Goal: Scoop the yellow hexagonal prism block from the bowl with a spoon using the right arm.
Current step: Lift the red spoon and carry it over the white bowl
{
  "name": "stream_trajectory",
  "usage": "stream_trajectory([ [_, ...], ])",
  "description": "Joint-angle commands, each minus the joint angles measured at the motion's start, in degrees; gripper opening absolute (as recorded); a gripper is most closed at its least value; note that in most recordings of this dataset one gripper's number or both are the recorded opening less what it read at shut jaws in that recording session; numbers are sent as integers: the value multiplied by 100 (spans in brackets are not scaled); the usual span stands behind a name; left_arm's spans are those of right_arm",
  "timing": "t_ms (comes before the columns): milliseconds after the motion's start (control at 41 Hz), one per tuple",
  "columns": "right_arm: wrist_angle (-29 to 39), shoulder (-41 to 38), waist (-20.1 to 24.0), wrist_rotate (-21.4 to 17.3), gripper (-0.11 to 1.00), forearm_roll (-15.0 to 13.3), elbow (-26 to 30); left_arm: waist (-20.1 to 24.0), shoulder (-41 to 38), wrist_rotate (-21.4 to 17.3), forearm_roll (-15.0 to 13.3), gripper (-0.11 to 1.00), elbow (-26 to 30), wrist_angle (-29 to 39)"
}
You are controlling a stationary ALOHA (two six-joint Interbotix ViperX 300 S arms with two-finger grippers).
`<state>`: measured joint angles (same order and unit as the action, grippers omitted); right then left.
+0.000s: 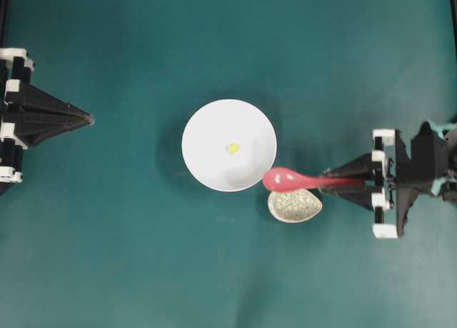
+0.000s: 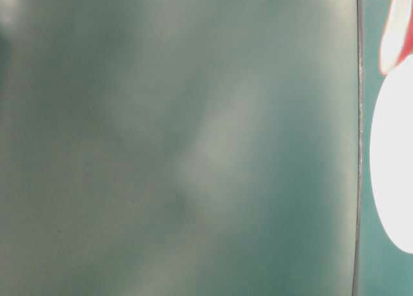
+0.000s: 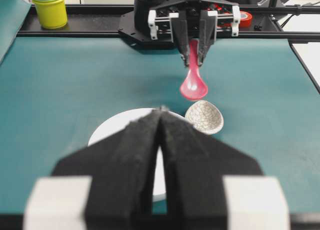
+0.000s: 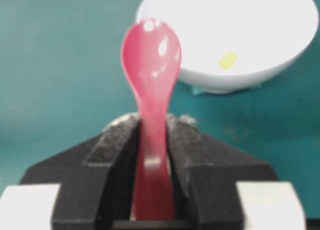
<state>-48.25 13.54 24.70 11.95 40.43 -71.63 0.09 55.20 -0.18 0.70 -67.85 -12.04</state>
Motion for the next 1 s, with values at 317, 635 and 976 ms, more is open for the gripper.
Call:
stream_trajectory([
  [317, 3753, 993, -1854, 1063, 22, -35, 1380, 9, -70, -44, 18, -1, 123, -79],
  [635, 5757, 844, -2874, 1160, 22, -105, 2312, 9, -70, -44, 9, -1, 123, -79],
  [976, 6864, 325, -3384, 1134, 22, -193, 3050, 9, -70, -44, 18, -1, 123, -79],
])
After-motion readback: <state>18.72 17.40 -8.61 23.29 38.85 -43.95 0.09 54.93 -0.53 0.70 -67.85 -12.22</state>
